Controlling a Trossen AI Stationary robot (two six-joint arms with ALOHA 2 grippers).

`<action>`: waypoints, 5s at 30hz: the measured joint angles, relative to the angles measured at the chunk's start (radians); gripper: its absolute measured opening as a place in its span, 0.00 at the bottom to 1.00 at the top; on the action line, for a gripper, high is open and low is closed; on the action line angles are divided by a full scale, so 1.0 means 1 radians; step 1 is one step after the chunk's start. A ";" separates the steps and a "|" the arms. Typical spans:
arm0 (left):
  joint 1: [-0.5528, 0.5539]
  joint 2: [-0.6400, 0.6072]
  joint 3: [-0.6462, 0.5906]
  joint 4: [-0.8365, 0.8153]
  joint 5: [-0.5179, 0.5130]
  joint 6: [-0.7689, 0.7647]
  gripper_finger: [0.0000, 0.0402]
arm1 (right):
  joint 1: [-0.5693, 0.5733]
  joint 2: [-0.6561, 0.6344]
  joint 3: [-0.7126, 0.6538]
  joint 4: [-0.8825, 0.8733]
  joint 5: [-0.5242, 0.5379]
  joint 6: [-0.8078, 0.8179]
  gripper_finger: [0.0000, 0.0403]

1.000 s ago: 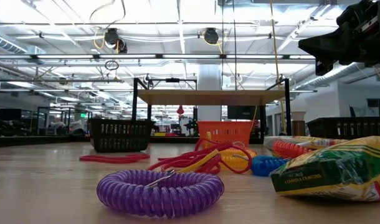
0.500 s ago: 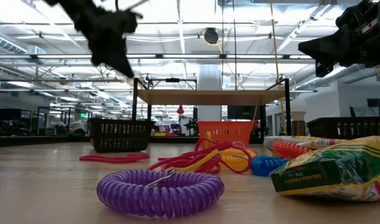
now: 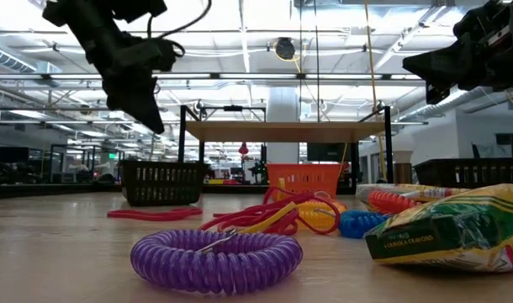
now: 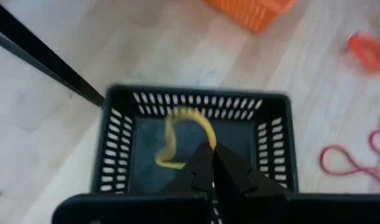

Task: Pick & Place Office Desk Supplies
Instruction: Put the yellow rubberband into the left black bin, then put the orange spring keychain into the orange bin

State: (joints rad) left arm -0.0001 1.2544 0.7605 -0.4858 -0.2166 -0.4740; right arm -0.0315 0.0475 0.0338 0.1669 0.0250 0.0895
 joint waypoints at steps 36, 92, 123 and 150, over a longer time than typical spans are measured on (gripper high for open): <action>0.046 0.156 0.000 0.025 0.076 0.026 0.17 | 0.000 0.000 0.000 -0.003 0.001 -0.003 0.00; 0.117 -1.124 -0.538 0.315 0.238 0.496 0.01 | 0.000 0.000 0.000 -0.022 0.000 -0.007 0.00; 0.117 -1.142 -0.687 0.327 0.218 0.449 0.03 | 0.000 0.089 0.000 -0.021 0.010 -0.004 0.00; 0.117 -1.134 -0.688 0.329 0.166 0.311 0.03 | 0.072 0.755 0.406 -0.062 0.163 -0.080 0.02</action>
State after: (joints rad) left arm 0.1165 0.1207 0.0727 -0.1566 -0.0502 -0.1631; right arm 0.0400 0.8027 0.4396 0.1051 0.1875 0.0093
